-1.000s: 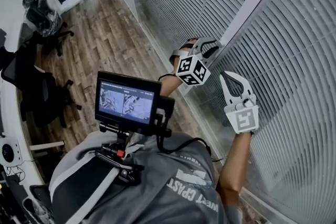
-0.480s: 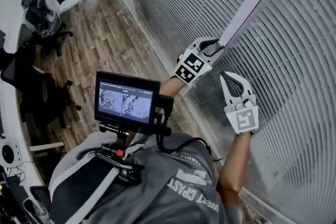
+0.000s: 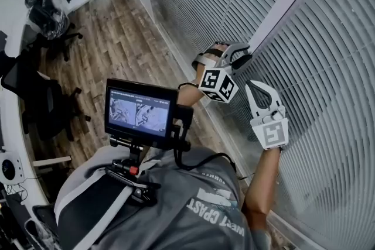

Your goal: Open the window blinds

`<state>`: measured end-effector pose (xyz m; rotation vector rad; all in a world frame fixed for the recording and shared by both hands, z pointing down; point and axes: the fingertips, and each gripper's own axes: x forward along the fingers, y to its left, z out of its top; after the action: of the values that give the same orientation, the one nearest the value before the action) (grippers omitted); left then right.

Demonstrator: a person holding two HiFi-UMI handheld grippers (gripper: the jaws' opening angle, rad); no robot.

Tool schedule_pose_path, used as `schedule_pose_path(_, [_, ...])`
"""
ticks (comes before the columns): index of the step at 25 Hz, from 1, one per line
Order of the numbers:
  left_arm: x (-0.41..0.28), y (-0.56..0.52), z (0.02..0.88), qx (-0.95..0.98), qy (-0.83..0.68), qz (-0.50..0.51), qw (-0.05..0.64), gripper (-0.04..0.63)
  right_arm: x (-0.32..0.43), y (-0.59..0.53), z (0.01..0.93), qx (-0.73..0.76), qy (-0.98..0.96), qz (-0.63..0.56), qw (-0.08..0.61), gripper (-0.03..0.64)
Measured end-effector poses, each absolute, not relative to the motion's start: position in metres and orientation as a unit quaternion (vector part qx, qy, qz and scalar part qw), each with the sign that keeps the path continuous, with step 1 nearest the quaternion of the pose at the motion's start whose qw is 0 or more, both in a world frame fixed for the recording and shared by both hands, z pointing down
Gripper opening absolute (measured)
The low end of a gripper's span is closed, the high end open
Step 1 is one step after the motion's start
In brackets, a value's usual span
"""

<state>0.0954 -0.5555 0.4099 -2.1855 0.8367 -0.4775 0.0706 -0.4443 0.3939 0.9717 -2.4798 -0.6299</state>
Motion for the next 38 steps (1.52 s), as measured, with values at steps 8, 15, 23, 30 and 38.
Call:
schedule_pose_path(8, [0.091,-0.562,0.405,-0.922,0.314,-0.098,0.205,0.126,0.067,-0.448,0.392,0.346,-0.891,-0.221,0.195,0.003])
schedule_pose_path(15, [0.076,-0.576,0.4,-0.937,0.247,0.129,-0.212,0.126,0.069,-0.446,0.395,0.348,-0.892,-0.218,0.192,0.003])
schedule_pose_path(23, [0.083,-0.565,0.395,-0.946,0.308,-0.02,0.101,0.164,0.069,-0.446,0.4,0.346,-0.893,-0.214,0.192,0.003])
schedule_pose_path(30, [0.093,-0.559,0.415,-0.853,0.334,-0.19,0.352,0.169,0.072,-0.446,0.4,0.344,-0.894,-0.217,0.189,0.003])
schedule_pose_path(38, [0.087,-0.56,0.414,-0.901,0.329,-0.129,0.251,0.127,0.067,-0.445,0.398,0.346,-0.895,-0.21,0.185,0.003])
